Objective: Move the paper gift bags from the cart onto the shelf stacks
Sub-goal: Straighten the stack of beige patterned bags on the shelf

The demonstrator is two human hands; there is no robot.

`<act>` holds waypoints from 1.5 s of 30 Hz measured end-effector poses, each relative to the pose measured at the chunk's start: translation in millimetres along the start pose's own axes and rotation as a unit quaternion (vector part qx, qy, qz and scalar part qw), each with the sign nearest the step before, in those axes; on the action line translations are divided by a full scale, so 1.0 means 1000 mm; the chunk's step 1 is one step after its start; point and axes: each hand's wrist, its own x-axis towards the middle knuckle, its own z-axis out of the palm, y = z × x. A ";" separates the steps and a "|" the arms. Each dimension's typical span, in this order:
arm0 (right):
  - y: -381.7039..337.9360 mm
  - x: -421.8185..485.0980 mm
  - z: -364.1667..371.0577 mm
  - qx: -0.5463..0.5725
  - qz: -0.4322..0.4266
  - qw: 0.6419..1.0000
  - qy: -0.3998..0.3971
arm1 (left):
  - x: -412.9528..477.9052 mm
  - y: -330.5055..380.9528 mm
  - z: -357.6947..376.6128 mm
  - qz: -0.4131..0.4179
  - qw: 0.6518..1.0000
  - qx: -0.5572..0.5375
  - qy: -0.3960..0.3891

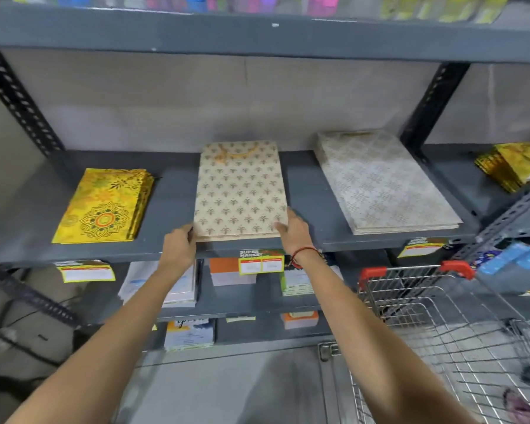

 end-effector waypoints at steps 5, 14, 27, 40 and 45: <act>0.000 -0.003 0.004 0.003 -0.005 1.000 0.023 | -0.002 -0.004 -0.001 0.010 0.999 -0.034 0.005; 0.001 -0.017 0.002 0.037 -0.024 0.999 0.016 | -0.008 -0.008 -0.008 0.033 0.997 -0.065 -0.014; 0.003 -0.012 -0.002 -0.082 -0.056 0.994 0.034 | -0.006 -0.010 -0.012 0.054 0.998 -0.020 0.006; 0.008 -0.019 -0.012 -0.041 -0.065 0.997 0.000 | -0.013 -0.016 -0.022 0.084 0.992 -0.095 0.006; 0.007 -0.019 -0.011 -0.010 -0.060 0.998 0.009 | -0.004 -0.018 -0.021 0.051 0.993 -0.110 -0.002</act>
